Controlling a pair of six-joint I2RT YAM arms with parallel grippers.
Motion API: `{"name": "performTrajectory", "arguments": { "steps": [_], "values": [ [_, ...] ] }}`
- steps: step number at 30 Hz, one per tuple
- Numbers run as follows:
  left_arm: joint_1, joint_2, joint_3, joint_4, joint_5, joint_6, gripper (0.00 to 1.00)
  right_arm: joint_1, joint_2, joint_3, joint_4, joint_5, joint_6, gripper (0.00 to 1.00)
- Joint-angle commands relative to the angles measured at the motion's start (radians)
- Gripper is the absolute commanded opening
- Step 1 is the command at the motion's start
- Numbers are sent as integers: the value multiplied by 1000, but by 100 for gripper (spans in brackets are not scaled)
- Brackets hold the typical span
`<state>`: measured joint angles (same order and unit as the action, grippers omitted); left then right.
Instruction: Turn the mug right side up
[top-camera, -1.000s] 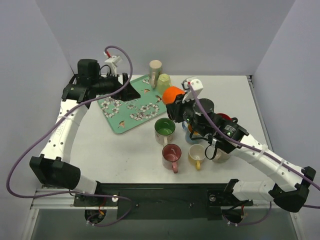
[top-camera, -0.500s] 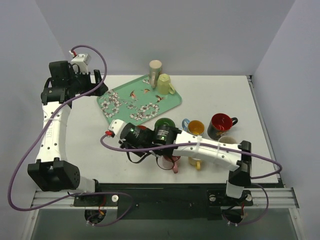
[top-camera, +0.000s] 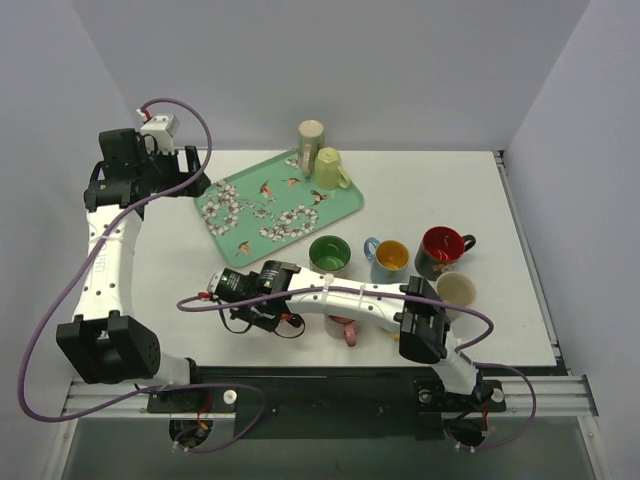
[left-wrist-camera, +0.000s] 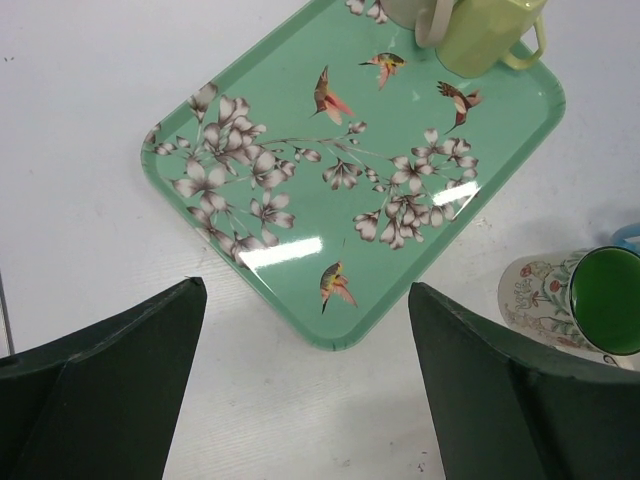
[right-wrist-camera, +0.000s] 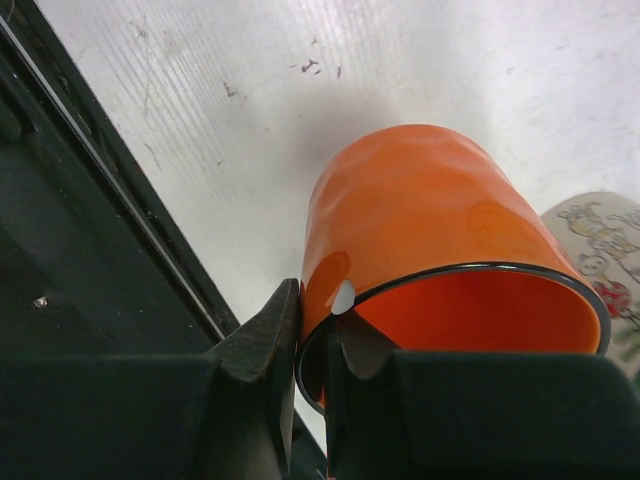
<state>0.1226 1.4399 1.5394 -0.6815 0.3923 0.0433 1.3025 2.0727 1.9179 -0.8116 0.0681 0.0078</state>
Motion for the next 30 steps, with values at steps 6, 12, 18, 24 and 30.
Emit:
{"name": "performTrajectory", "arguments": {
  "steps": [6,12,18,24,30],
  "values": [
    [6,16,-2,68,-1,20,94,-55,92,30,-54,-100,70,0],
    [6,31,-4,82,-4,15,94,-78,125,13,-58,-105,93,0],
    [-1,53,-1,83,10,10,94,-83,125,21,-69,-73,104,40],
    [-18,89,22,82,8,15,94,-81,6,0,-61,56,126,59],
    [-86,184,91,73,-47,29,94,-81,-262,-140,41,146,144,93]
  ]
}}
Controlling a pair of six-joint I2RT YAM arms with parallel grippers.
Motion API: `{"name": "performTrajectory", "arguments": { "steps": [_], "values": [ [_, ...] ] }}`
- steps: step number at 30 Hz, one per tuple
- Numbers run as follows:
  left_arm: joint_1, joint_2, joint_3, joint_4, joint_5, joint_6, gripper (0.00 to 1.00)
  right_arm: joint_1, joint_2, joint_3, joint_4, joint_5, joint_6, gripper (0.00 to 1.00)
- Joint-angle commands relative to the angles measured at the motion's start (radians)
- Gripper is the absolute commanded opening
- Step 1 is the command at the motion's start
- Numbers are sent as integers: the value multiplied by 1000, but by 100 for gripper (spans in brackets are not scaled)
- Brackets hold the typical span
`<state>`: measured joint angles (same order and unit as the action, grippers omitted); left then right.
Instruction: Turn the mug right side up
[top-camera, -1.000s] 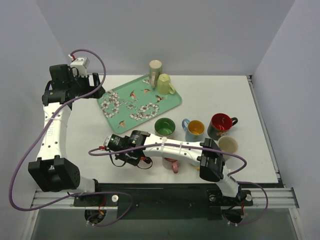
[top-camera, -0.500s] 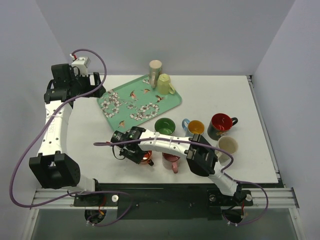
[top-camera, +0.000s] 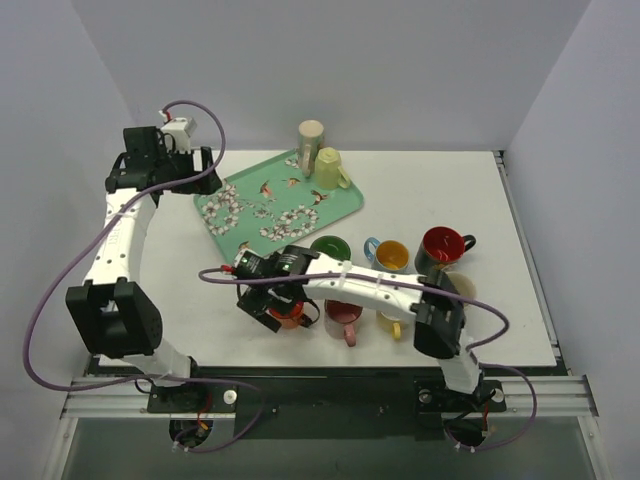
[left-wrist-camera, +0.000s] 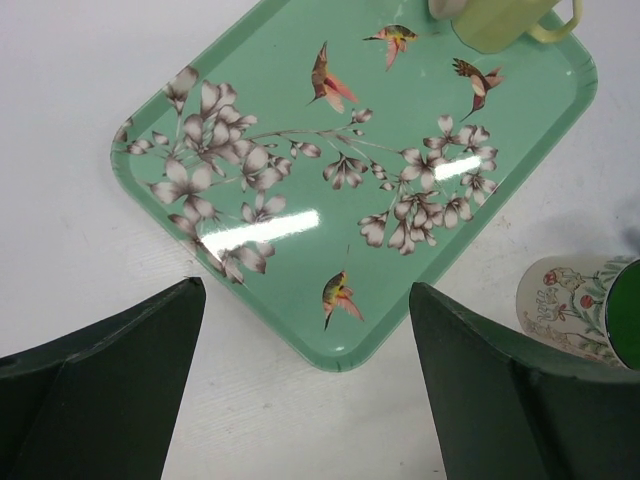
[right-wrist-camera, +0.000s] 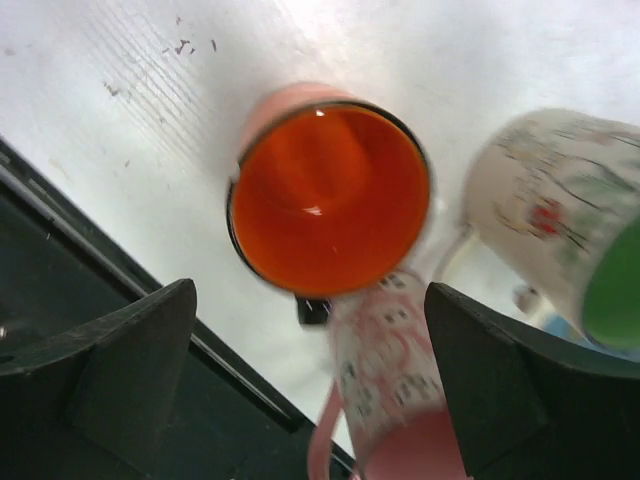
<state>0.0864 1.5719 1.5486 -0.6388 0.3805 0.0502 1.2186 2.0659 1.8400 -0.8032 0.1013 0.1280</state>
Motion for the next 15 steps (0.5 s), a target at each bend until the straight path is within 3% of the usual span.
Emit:
{"name": "performTrajectory", "arguments": {
  "steps": [1,5,10,15],
  "values": [
    [-78,62,91,34,-61,25,94,2,-288,-111,48,123,30,94],
    [-193,146,169,51,-170,57,95,-22,-496,-263,134,204,76,95],
    [-283,291,275,71,-199,45,95,-141,-761,-473,217,290,133,95],
    [-394,509,489,71,-284,54,95,-259,-976,-669,255,390,186,96]
  ]
}}
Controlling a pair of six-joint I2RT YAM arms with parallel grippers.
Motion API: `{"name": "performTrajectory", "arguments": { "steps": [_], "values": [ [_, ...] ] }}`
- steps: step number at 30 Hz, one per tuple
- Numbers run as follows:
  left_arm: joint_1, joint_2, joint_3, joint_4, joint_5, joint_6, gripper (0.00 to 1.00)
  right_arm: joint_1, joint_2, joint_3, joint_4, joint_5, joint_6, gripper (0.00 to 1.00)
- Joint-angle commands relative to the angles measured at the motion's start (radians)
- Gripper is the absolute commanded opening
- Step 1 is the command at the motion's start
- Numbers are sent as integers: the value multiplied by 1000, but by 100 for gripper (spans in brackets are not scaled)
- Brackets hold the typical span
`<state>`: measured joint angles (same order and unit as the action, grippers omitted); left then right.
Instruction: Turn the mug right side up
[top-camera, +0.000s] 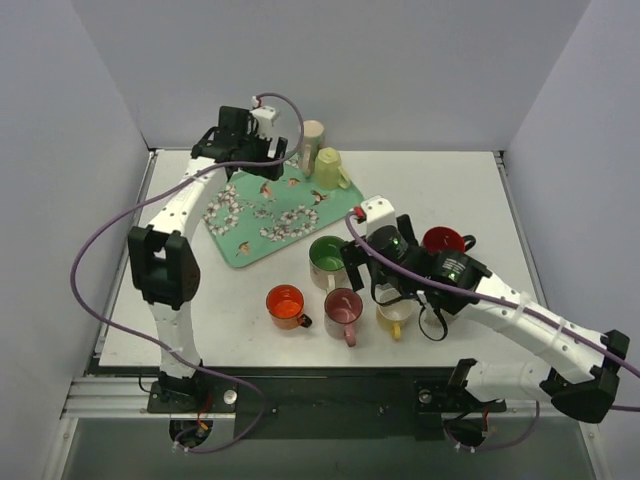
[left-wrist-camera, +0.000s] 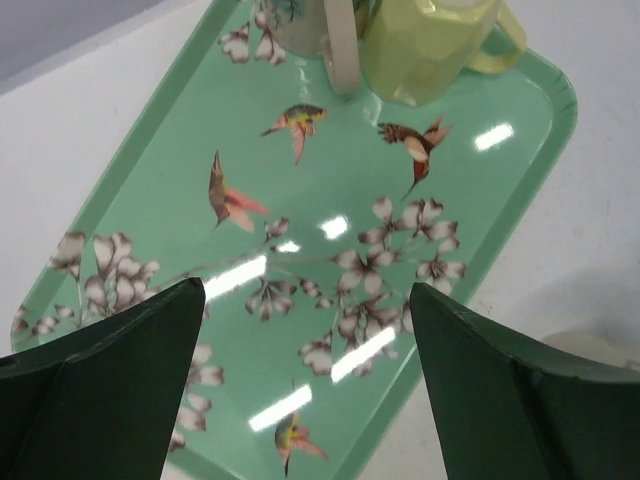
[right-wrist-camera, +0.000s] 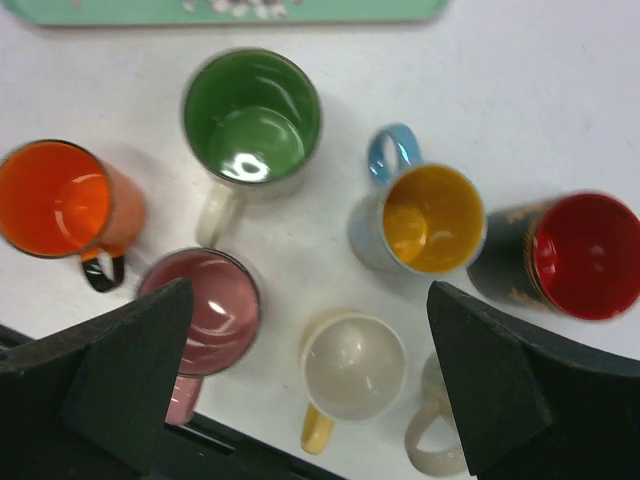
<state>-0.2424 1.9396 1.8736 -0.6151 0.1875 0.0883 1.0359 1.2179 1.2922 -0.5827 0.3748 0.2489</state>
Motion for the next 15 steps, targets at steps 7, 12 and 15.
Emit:
{"name": "performTrajectory", "arguments": {
  "steps": [7,12,15],
  "values": [
    [-138,433,487,97,-180,-7,89,-183,-313,-303,58,104,116,96],
    [-159,587,598,155,-292,8,79,-191,-371,-347,43,113,138,96],
    [-166,619,611,221,-359,34,74,-191,-374,-353,32,111,148,95]
  ]
}}
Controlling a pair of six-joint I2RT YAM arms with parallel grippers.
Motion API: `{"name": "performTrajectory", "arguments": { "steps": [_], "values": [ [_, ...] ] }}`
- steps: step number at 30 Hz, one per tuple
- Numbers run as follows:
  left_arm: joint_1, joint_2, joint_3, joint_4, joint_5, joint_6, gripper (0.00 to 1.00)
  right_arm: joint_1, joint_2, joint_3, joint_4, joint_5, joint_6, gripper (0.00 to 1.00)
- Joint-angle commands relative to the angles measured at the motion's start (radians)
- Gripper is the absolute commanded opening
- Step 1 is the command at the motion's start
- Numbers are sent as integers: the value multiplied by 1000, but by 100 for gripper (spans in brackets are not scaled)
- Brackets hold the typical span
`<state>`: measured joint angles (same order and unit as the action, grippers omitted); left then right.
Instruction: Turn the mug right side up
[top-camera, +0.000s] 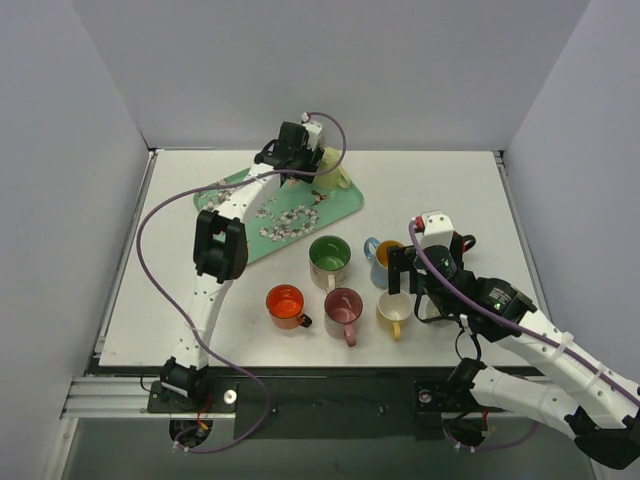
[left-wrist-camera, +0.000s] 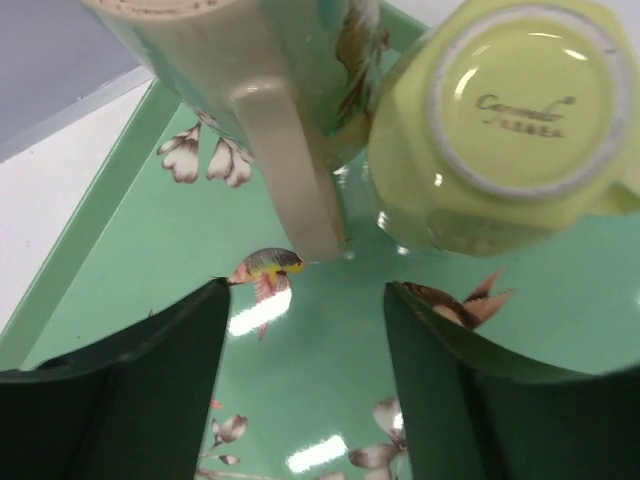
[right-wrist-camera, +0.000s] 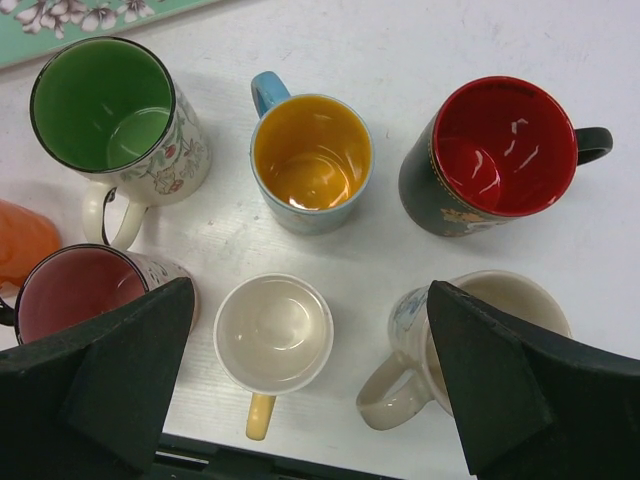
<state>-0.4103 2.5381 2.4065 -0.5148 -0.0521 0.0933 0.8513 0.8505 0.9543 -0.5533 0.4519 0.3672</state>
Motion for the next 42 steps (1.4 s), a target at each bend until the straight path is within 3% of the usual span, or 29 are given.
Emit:
{"name": "performTrajectory", "arguments": {
  "steps": [1,15,17,21,26,31,37,42],
  "values": [
    [2,37,83,125,-126,31,67,-6,-8,-17,4,34,35,95],
    [16,159,146,268,-57,54,63,-6,-2,-6,-23,51,52,94],
    [21,177,172,279,-58,45,59,-8,1,-6,-25,53,53,94],
    [33,197,200,274,-68,28,39,-6,13,-3,-26,48,55,94],
    [57,143,188,202,-31,17,0,-6,32,1,-25,45,55,94],
    [114,2,97,122,-9,-55,0,-3,53,23,-20,21,53,93],
    [234,-174,85,-79,257,-205,0,23,61,50,21,-4,38,93],
    [314,-369,-93,-136,458,-283,0,66,68,64,117,-24,30,93]
  ]
}}
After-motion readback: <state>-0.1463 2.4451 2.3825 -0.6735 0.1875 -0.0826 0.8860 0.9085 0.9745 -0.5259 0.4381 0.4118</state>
